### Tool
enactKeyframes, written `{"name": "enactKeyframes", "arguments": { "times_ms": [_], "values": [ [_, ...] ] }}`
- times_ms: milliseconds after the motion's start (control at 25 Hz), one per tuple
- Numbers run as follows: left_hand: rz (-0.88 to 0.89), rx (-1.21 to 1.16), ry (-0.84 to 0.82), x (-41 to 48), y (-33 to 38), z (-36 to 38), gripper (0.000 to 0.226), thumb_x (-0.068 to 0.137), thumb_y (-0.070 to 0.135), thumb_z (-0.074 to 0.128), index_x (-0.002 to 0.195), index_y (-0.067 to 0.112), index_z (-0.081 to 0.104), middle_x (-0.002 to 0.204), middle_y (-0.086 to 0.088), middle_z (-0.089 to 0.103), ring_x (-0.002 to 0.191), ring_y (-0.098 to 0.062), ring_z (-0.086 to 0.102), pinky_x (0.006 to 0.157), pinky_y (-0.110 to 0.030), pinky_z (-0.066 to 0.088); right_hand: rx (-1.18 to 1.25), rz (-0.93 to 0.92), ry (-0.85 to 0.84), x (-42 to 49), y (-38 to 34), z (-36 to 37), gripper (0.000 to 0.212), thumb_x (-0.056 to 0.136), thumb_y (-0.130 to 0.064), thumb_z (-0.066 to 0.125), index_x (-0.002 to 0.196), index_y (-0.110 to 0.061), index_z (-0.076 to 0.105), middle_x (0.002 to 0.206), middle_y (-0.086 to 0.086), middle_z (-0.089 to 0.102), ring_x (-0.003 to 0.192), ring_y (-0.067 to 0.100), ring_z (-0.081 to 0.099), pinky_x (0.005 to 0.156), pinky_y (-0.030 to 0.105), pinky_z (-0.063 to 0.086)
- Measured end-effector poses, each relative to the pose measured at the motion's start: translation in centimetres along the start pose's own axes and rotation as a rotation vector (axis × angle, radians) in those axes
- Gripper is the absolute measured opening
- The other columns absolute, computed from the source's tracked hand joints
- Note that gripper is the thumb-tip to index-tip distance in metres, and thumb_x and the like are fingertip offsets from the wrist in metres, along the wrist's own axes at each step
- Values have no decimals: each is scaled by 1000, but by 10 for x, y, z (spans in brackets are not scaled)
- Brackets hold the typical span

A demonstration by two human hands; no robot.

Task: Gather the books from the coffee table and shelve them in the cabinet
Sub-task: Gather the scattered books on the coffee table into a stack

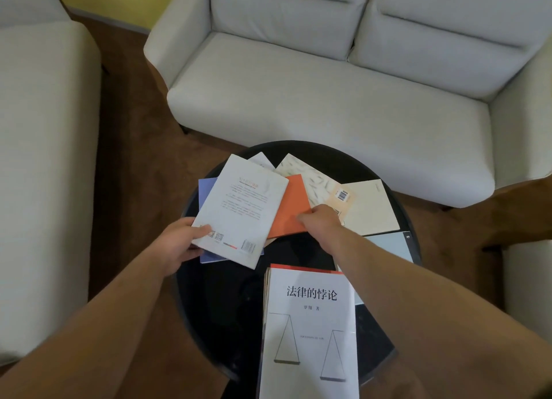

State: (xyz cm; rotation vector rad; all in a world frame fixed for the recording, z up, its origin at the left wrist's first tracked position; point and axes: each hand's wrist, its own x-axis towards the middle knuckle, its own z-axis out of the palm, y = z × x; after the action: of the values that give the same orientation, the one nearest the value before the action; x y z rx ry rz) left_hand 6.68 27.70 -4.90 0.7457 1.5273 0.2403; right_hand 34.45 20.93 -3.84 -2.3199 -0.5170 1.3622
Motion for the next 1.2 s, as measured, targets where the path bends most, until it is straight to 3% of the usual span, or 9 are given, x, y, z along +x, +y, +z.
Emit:
{"name": "enactKeyframes", "arguments": {
  "times_ms": [160,320,440,520,600,720,880,1040,1200],
  "values": [
    [-6,-45,32,1,-12,9,21,99,14,58,120,6,59,114,-10,73,103,-27,69,86,-48,60,186,68,-21,3,0,8,38,89,-27,71,116,-17,48,108,2,51,102,24,50,92,41,48],
    [-59,-116,33,-2,-20,18,24,101,12,55,124,5,57,118,-13,70,106,-30,68,87,-48,58,293,93,-46,4,4,12,46,89,-20,73,129,-7,54,116,7,58,104,25,55,103,42,51],
    [-26,-169,36,-10,-20,15,24,98,17,61,119,5,62,116,-13,73,107,-30,69,92,-49,57,285,59,-124,-4,5,11,38,92,-21,70,125,-9,55,122,9,62,99,24,60,91,39,52],
    [-3,-233,5,-24,-19,11,27,98,20,61,120,6,62,114,-11,75,109,-30,70,98,-51,54,406,29,-256,-15,4,5,33,98,-18,64,127,-11,49,128,10,61,103,25,64,81,40,56],
    [31,-317,-8,-43,-19,6,28,99,20,58,123,7,60,114,-9,76,110,-29,70,100,-52,52,510,-29,-284,-34,1,-7,29,101,-18,60,127,-14,46,127,9,59,103,25,64,72,40,62],
    [103,-398,-11,-83,-18,3,26,101,20,53,123,10,62,117,-7,75,111,-27,70,97,-47,53,595,-143,-181,-65,0,-36,25,103,-21,57,125,-19,45,118,2,57,101,22,62,67,34,64],
    [176,-430,-10,-148,-36,10,27,103,21,49,124,13,62,117,-7,75,111,-26,70,92,-45,53,708,-277,-70,-110,20,-89,9,104,-21,56,112,-19,53,117,6,63,99,27,70,77,37,64],
    [135,-412,-36,-192,-75,33,26,102,19,49,123,11,62,114,-11,75,109,-32,70,98,-54,51,715,-289,0,-148,66,-120,24,105,-25,54,127,-17,48,118,5,61,101,28,68,77,39,62],
    [-19,-483,-57,-226,-119,71,19,102,11,49,112,3,63,97,-20,77,99,-38,68,77,-48,60,655,-318,119,-172,114,-134,30,103,-30,56,130,-20,46,120,4,60,107,29,66,67,30,61]
  ]
}}
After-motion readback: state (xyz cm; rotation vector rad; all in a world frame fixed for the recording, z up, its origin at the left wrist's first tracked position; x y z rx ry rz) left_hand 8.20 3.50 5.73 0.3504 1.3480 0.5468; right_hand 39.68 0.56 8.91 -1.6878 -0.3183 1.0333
